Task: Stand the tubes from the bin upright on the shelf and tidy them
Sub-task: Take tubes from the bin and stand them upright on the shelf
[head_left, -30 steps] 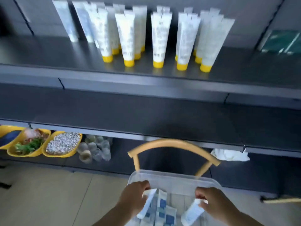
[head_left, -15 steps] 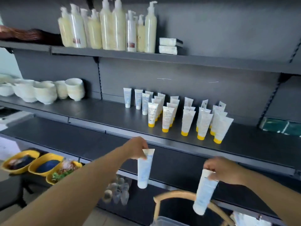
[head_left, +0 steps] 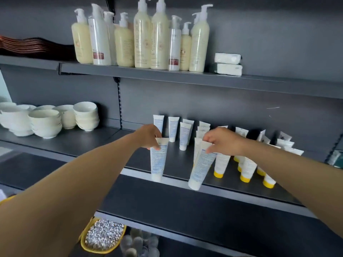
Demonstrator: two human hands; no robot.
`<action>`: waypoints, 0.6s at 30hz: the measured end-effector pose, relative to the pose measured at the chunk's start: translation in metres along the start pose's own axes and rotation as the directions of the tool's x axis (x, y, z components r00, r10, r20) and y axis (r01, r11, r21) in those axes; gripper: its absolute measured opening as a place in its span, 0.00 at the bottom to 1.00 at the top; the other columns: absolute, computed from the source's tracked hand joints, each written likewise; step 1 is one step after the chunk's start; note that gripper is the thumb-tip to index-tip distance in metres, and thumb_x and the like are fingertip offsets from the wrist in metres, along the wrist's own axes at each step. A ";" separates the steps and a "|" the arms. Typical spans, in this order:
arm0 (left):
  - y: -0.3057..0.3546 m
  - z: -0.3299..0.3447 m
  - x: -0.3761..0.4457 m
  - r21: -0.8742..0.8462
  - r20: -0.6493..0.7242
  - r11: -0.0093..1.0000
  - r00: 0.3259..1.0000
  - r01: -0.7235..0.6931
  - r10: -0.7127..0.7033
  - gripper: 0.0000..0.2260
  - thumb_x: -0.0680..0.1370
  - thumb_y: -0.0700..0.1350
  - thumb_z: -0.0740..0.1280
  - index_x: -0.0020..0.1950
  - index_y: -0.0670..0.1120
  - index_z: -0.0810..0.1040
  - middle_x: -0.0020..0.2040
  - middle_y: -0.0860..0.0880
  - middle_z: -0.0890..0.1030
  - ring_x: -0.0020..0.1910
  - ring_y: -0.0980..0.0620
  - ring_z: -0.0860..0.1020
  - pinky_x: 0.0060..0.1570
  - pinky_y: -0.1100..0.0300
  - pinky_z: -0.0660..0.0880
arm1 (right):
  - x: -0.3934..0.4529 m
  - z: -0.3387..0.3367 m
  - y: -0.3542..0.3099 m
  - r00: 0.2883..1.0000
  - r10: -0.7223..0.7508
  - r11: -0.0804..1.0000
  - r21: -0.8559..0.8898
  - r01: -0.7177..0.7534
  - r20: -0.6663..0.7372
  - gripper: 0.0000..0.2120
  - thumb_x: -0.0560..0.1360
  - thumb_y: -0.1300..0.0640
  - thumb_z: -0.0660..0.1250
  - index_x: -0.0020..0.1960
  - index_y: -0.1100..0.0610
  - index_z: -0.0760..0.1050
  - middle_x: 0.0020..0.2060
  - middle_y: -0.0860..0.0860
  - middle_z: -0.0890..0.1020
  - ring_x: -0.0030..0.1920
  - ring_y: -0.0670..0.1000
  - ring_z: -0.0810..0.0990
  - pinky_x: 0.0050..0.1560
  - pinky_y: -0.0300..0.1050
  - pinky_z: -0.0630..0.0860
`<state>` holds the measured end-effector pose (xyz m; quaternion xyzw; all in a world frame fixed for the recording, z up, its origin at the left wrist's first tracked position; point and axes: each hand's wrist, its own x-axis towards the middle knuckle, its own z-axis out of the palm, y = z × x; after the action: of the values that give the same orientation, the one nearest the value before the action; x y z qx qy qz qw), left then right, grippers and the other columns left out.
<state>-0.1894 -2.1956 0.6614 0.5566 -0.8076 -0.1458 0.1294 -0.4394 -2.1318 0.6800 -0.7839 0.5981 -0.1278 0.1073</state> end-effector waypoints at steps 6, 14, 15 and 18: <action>-0.069 -0.022 0.088 -0.031 -0.021 0.998 0.998 -0.053 0.052 0.16 0.71 0.40 0.73 0.58 0.43 0.79 0.56 0.47 0.76 0.53 0.47 0.76 0.51 0.57 0.74 | 0.113 0.017 -0.024 0.998 0.032 0.998 -0.053 -0.035 -0.055 0.05 0.70 0.63 0.71 0.46 0.61 0.79 0.43 0.54 0.82 0.45 0.55 0.80 0.47 0.50 0.76; -0.127 -0.018 0.182 -0.084 -0.047 0.993 0.995 -0.087 0.084 0.17 0.73 0.39 0.71 0.62 0.43 0.77 0.62 0.48 0.75 0.59 0.48 0.75 0.50 0.62 0.69 | 0.222 0.044 -0.023 0.975 0.150 0.982 -0.088 -0.166 -0.165 0.10 0.71 0.63 0.69 0.51 0.57 0.79 0.50 0.52 0.82 0.50 0.53 0.79 0.49 0.44 0.74; -0.131 -0.015 0.191 -0.088 -0.052 0.992 0.995 -0.089 0.084 0.18 0.73 0.39 0.71 0.62 0.44 0.77 0.62 0.48 0.76 0.59 0.47 0.75 0.50 0.62 0.69 | 0.234 0.047 -0.021 0.971 0.166 0.977 -0.106 -0.186 -0.171 0.11 0.71 0.62 0.69 0.53 0.56 0.79 0.51 0.52 0.82 0.51 0.53 0.79 0.51 0.45 0.75; -0.140 -0.005 0.217 -0.097 -0.068 0.990 0.993 -0.104 0.098 0.18 0.73 0.39 0.71 0.62 0.44 0.77 0.63 0.48 0.75 0.60 0.47 0.75 0.51 0.61 0.70 | 0.262 0.056 -0.018 0.962 0.205 0.965 -0.128 -0.229 -0.180 0.14 0.72 0.62 0.69 0.56 0.57 0.78 0.55 0.52 0.80 0.56 0.55 0.78 0.52 0.43 0.73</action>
<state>-0.1423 -2.4462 0.6232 0.5120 -0.8221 -0.1617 0.1896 -0.3388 -2.3789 0.6518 -0.7059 0.6952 -0.1350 0.0122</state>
